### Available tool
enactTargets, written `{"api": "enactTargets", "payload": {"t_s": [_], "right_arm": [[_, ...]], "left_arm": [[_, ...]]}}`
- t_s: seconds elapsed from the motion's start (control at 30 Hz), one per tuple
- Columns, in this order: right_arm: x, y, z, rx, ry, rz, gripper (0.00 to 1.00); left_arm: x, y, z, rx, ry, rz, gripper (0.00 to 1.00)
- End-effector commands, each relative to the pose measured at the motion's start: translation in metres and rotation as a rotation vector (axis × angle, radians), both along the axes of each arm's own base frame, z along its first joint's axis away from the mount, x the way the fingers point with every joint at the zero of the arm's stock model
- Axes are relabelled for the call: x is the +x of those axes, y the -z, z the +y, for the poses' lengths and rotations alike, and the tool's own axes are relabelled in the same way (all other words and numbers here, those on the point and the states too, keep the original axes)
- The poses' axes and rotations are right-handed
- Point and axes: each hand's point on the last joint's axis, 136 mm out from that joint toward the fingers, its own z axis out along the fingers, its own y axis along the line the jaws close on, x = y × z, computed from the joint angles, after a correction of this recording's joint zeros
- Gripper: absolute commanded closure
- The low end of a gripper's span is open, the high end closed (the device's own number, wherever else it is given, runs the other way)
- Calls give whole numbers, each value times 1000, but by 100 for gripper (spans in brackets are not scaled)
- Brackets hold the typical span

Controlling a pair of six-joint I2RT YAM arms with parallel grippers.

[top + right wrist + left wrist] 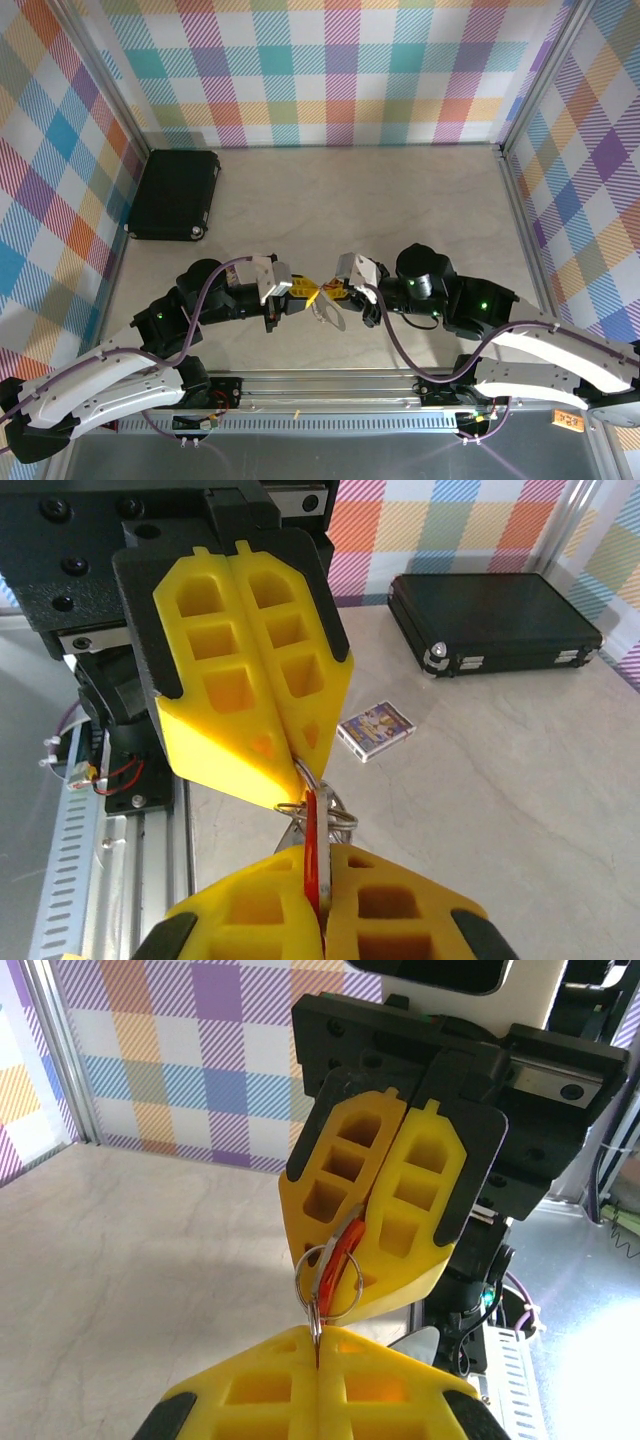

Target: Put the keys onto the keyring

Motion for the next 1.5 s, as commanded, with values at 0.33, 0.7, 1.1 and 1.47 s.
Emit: {"api": "enactTargets", "payload": {"t_s": [0.33, 0.7, 1.1, 1.47], "right_arm": [[20, -3, 0, -62, 76, -55, 100], [32, 12, -5, -136, 140, -62, 100], [40, 21, 1, -187, 162, -29, 100], [45, 29, 4, -214, 177, 12, 100]], "left_arm": [[5, 17, 2, 29, -32, -4, 100], [12, 34, 2, -4, -72, 38, 100], [19, 51, 6, -48, -127, 63, 100], [28, 54, 19, -78, -213, 49, 91]]}}
